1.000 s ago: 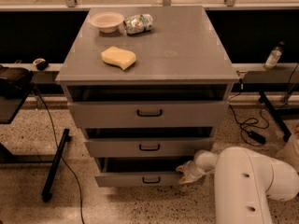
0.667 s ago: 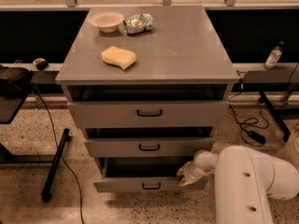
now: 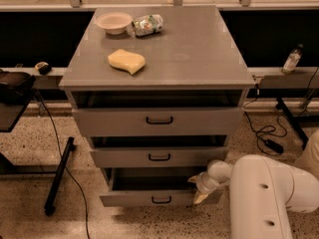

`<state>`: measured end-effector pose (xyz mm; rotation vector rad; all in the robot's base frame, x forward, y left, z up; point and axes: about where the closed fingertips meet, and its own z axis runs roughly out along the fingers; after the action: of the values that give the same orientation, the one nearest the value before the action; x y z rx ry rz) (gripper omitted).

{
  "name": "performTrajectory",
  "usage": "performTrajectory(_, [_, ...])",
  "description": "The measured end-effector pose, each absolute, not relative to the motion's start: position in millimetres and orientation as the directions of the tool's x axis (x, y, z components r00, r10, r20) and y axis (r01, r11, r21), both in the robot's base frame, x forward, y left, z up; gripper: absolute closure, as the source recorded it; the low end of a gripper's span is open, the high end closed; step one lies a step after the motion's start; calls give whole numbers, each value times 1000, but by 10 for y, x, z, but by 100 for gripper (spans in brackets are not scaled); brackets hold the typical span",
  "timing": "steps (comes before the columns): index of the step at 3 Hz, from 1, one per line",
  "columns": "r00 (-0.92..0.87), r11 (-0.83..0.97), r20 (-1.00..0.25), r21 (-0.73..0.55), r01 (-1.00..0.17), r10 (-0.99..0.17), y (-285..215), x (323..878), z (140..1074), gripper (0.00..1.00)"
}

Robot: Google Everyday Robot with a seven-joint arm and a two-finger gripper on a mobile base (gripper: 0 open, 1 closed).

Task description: Open bottom drawer

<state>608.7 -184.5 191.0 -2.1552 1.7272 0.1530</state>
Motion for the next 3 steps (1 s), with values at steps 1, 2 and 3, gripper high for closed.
performTrajectory(1, [241,-178,-312,-219,-959,-919,-1845,6086,1910,9])
performTrajectory(2, [241,-178,-312,-219,-959,-919,-1846,6086,1910,0])
performTrajectory(3, [233,-181,-300,-192,-965,-925,-1935,5975,1834,0])
